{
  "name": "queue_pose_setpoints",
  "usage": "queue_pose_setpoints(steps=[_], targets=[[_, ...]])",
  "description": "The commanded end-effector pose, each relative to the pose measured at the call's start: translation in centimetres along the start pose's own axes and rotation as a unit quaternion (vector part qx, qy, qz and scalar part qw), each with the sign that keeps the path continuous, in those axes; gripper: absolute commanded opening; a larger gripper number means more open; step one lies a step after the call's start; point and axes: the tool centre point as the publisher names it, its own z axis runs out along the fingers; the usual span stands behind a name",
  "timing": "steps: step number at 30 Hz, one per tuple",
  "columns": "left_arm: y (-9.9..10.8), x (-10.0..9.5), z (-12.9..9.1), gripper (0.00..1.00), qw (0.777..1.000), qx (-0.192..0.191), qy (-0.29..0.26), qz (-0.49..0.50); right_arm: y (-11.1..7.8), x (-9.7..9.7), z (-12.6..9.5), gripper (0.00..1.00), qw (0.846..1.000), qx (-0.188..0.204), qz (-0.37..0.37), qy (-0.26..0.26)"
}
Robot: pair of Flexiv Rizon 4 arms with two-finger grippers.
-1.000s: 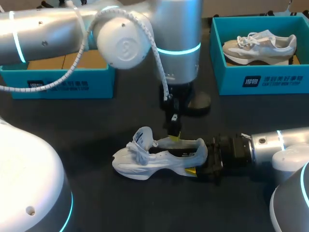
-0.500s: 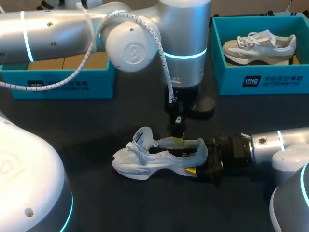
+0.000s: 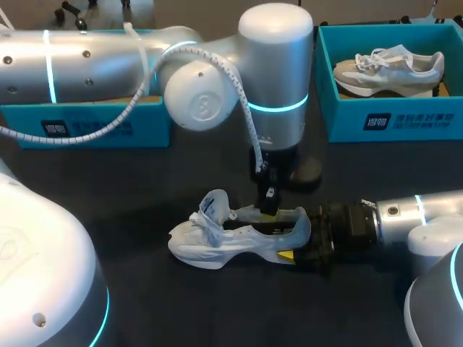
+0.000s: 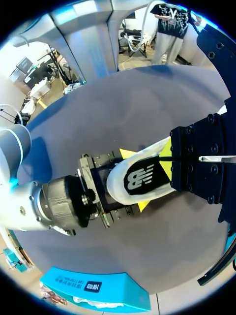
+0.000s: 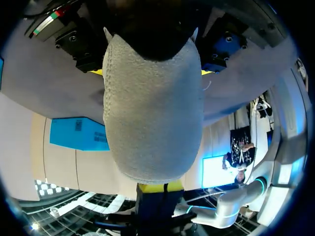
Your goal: Take the shoe out of the shoebox, open the shoe tongue, remove and reinsert the insole, then place the shoe into the shoebox
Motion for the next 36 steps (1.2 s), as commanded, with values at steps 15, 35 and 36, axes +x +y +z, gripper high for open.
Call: queue_pose_setpoints(steps=[15,35,36], targets=[[0.7,1.3,1.3,0.0,1.0,0.001,-0.02,-0.005,0.1,0.0,0.1,0.0,1.0,0.003,0.0,0.001],[1.4,3.1,3.9,0.0,1.0,-0.003,0.002,-0.007,0.1,0.0,0.1,0.0,1.0,0.003,0.0,0.001],[1.5,3.3,4.1,0.0,1.0,-0.003,0.002,-0.006,0.1,0.0,0.1,0.0,1.0,0.003,0.0,0.001]])
